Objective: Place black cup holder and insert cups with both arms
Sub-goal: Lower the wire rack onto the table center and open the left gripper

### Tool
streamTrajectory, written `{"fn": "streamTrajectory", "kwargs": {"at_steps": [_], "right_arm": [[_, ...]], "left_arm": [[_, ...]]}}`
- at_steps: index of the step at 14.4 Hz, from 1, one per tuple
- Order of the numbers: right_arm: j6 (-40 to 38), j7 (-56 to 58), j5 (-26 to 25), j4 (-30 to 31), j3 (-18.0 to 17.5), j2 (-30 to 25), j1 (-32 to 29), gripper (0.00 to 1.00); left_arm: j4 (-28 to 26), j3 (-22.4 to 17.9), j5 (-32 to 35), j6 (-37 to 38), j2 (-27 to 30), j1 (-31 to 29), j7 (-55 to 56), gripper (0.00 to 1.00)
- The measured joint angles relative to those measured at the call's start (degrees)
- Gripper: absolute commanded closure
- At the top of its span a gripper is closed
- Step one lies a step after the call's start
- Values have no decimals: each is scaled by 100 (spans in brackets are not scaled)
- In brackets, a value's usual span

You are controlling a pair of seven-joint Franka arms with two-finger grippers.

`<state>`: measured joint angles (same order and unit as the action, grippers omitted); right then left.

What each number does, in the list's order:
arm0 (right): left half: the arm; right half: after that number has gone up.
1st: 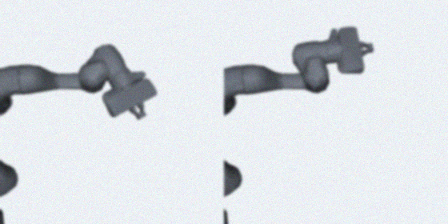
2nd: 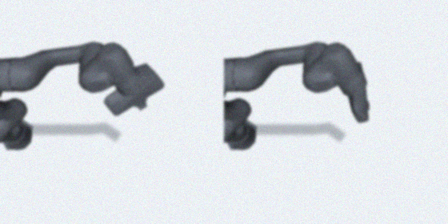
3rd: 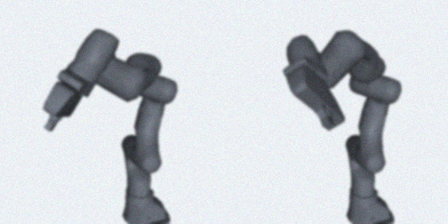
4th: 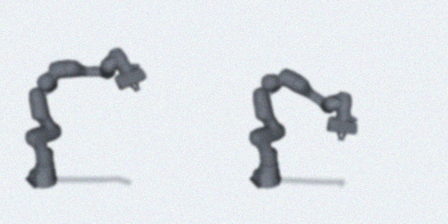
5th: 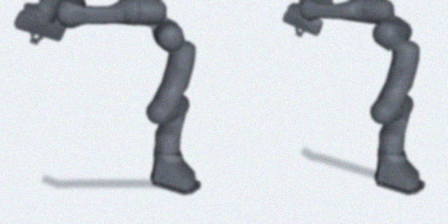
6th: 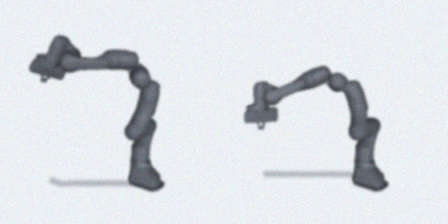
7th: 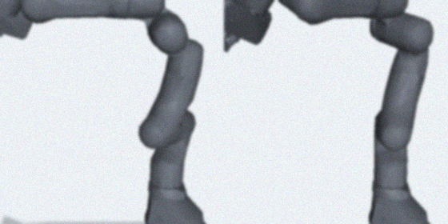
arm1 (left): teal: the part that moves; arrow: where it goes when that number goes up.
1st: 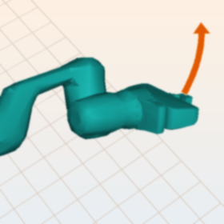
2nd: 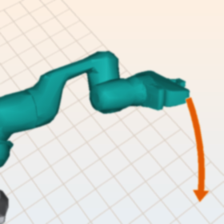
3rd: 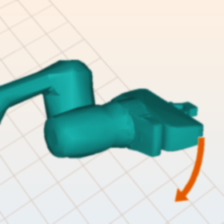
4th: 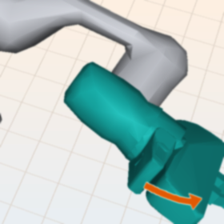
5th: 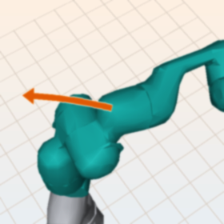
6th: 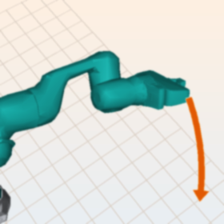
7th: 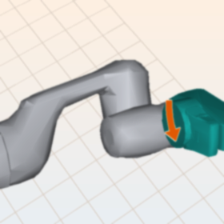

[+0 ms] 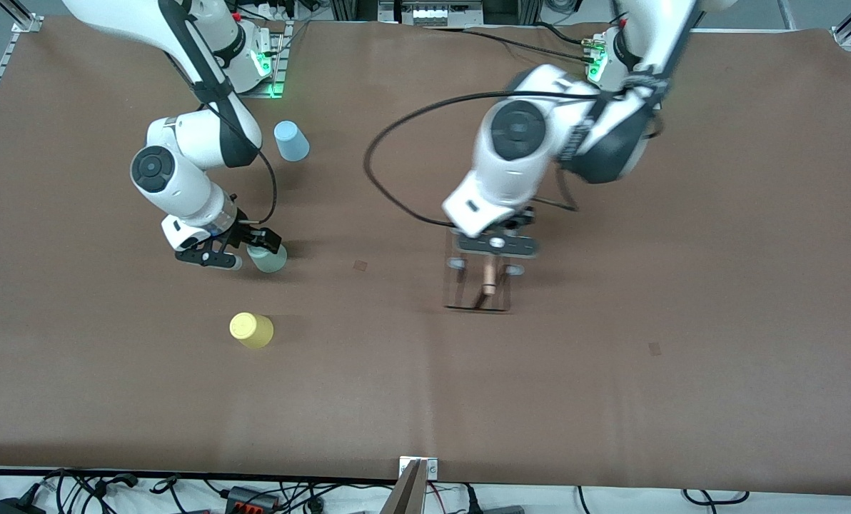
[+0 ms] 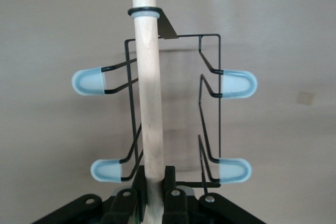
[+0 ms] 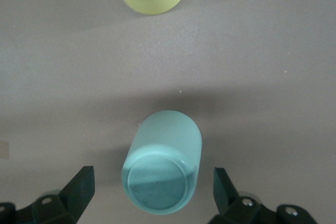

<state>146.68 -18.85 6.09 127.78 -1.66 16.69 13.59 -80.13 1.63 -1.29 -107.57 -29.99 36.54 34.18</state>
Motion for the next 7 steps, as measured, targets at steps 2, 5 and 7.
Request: {"fn": "streamTrajectory", "kwargs": {"at_steps": [2, 5, 7], "right_arm": [[150, 0, 0, 97, 2, 65, 12, 0], [331, 0, 0, 134, 16, 145, 11, 0], [523, 0, 0, 153, 17, 242, 11, 0]], "left_arm": [[115, 1, 0, -343, -293, 223, 350, 99], [172, -1, -1, -678, -559, 426, 716, 99], [206, -1, -1, -702, -634, 496, 837, 99]]}}
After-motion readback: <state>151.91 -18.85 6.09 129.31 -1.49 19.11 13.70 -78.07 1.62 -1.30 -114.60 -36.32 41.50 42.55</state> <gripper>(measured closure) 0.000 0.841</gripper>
